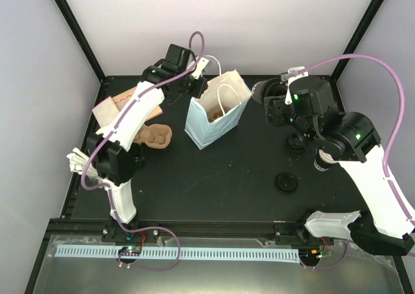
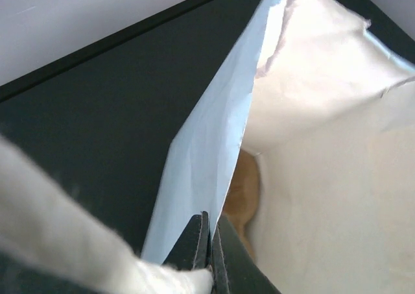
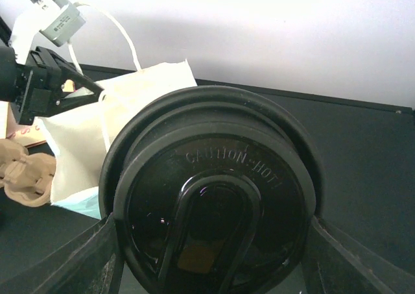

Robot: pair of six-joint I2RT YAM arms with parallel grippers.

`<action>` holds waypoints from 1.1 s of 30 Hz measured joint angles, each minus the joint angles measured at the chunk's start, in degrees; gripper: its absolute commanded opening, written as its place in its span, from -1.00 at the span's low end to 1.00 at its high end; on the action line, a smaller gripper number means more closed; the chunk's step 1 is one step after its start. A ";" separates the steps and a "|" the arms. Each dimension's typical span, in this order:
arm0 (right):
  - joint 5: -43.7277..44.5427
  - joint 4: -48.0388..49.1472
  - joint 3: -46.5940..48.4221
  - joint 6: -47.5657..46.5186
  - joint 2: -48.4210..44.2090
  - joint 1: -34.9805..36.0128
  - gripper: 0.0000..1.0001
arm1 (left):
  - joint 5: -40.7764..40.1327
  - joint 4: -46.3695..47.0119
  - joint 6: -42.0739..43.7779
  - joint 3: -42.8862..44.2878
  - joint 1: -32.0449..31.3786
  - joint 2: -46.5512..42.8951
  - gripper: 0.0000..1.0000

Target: Pack the takeout coffee

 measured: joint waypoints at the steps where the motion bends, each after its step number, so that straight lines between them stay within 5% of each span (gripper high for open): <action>1: -0.39 0.11 -0.02 -0.22 0.00 0.00 0.18 | 0.20 -0.07 0.15 -0.76 -0.15 -1.11 -0.97; 18: -13.49 9.99 -11.56 -6.21 -6.99 -0.04 0.19 | 0.55 4.42 2.03 -26.10 -6.10 -22.34 -0.97; 33: -28.28 9.22 -16.04 -10.34 -4.33 -0.02 0.09 | -0.37 4.68 3.80 -28.00 -9.38 -24.15 -0.97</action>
